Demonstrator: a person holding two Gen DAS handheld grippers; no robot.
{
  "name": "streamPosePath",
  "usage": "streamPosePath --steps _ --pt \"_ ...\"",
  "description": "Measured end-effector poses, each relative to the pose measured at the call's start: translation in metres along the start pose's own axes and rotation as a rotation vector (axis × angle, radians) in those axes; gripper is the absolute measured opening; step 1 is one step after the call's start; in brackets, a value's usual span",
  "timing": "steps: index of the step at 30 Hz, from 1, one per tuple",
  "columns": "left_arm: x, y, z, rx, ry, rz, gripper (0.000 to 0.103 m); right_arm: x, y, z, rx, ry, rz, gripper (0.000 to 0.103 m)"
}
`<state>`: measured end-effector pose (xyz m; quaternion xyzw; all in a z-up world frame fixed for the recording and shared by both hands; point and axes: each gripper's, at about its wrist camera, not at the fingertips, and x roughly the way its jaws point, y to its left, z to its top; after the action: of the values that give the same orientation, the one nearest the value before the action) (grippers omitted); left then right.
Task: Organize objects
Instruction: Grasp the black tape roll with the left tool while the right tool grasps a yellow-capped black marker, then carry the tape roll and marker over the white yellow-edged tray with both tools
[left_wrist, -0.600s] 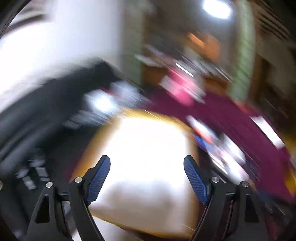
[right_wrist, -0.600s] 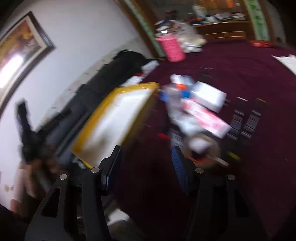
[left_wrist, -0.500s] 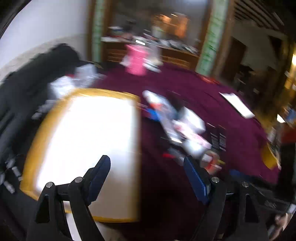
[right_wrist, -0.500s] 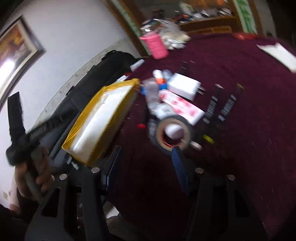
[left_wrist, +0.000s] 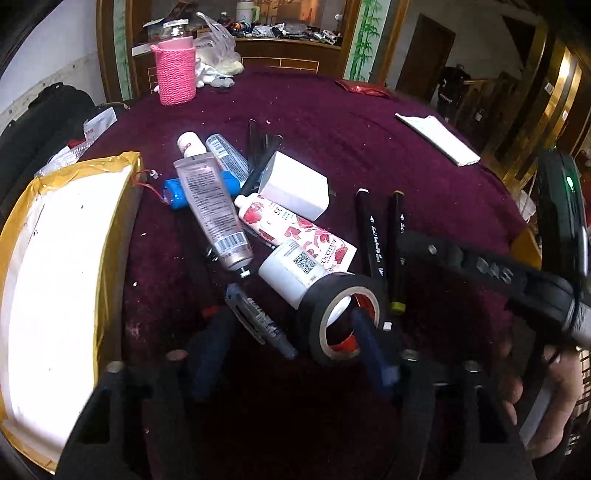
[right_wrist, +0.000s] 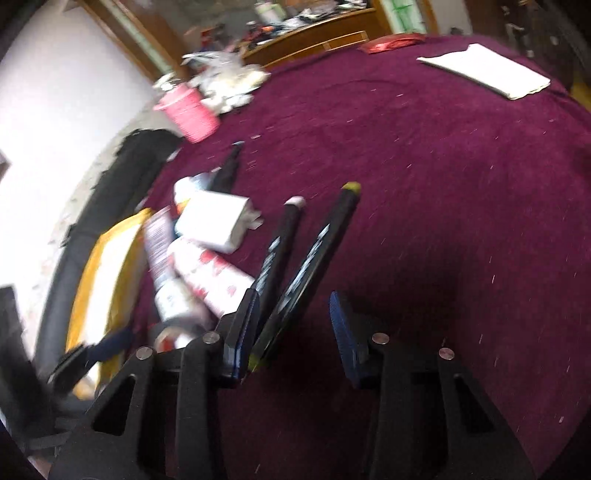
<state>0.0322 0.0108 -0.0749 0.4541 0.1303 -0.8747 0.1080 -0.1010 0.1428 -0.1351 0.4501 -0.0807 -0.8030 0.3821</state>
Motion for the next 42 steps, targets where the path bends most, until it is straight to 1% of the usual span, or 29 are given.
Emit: streamPosePath --steps 1,2,3,4,5,6,7,8,11,13,15,17,20,21,23,24,27,30,32,38,42 --pt "0.006 -0.003 0.0 0.0 0.01 0.004 0.046 0.004 -0.003 0.003 0.024 -0.001 -0.014 0.041" --pt "0.013 -0.002 0.002 -0.025 0.013 0.015 0.044 0.009 -0.002 0.005 0.024 0.003 -0.053 0.04" --pt "0.018 -0.003 0.002 -0.035 0.011 0.012 0.038 0.013 0.0 0.006 0.008 0.005 -0.084 0.04" --pt "0.019 -0.006 0.003 -0.038 0.008 0.006 0.025 0.015 0.004 0.006 -0.022 -0.009 -0.125 0.04" --pt "0.02 -0.006 0.004 -0.033 0.01 0.011 0.017 0.018 0.004 0.008 -0.046 -0.005 -0.158 0.038" --pt "0.018 -0.009 0.003 -0.027 0.008 0.029 0.016 0.02 0.009 0.006 -0.091 -0.005 -0.201 0.033" --pt "0.022 -0.006 0.007 -0.035 0.005 0.033 0.015 0.02 0.011 0.004 -0.111 -0.007 -0.202 0.028" --pt "0.024 -0.003 0.006 -0.053 0.006 0.028 0.015 0.019 0.01 0.006 -0.118 0.0 -0.19 0.021" --pt "0.015 0.006 0.002 -0.104 0.015 -0.01 0.014 0.011 0.011 -0.002 -0.142 0.008 -0.216 0.016" --pt "0.006 0.011 -0.002 -0.121 0.023 -0.037 0.014 0.001 0.006 -0.007 -0.121 0.019 -0.195 0.015" --pt "0.0 0.012 -0.006 -0.128 0.026 -0.033 0.014 -0.02 0.005 -0.015 -0.098 0.034 -0.156 0.015" --pt "-0.004 0.011 -0.011 -0.134 0.042 -0.034 0.014 -0.031 0.007 -0.027 -0.101 0.042 -0.135 0.015" --pt "-0.008 0.009 -0.02 -0.144 0.066 -0.057 0.014 -0.036 0.01 -0.043 -0.12 0.042 -0.154 0.015" --pt "-0.011 0.009 -0.023 -0.145 0.067 -0.057 0.014 -0.041 0.013 -0.038 -0.124 0.032 -0.161 0.015" --pt "-0.02 0.011 -0.029 -0.148 0.055 -0.04 0.014 -0.044 0.016 -0.039 -0.135 0.015 -0.178 0.015" --pt "-0.025 0.013 -0.032 -0.156 0.049 -0.039 0.014 -0.046 0.015 -0.039 -0.121 0.009 -0.172 0.015" --pt "-0.039 0.021 -0.038 -0.184 0.029 -0.039 0.014 -0.056 0.019 -0.044 -0.078 0.006 -0.103 0.015" --pt "-0.052 0.026 -0.044 -0.196 0.009 -0.027 0.014 -0.069 0.031 -0.052 -0.073 -0.021 -0.079 0.015" --pt "-0.058 0.028 -0.046 -0.205 0.004 -0.028 0.014 -0.079 0.038 -0.053 -0.071 -0.031 -0.029 0.015" --pt "-0.073 0.038 -0.052 -0.232 -0.029 -0.021 0.014 -0.109 0.079 -0.065 -0.142 -0.066 0.05 0.015" --pt "-0.083 0.043 -0.058 -0.252 -0.052 -0.028 0.014 -0.119 0.099 -0.074 -0.175 -0.063 0.092 0.015"
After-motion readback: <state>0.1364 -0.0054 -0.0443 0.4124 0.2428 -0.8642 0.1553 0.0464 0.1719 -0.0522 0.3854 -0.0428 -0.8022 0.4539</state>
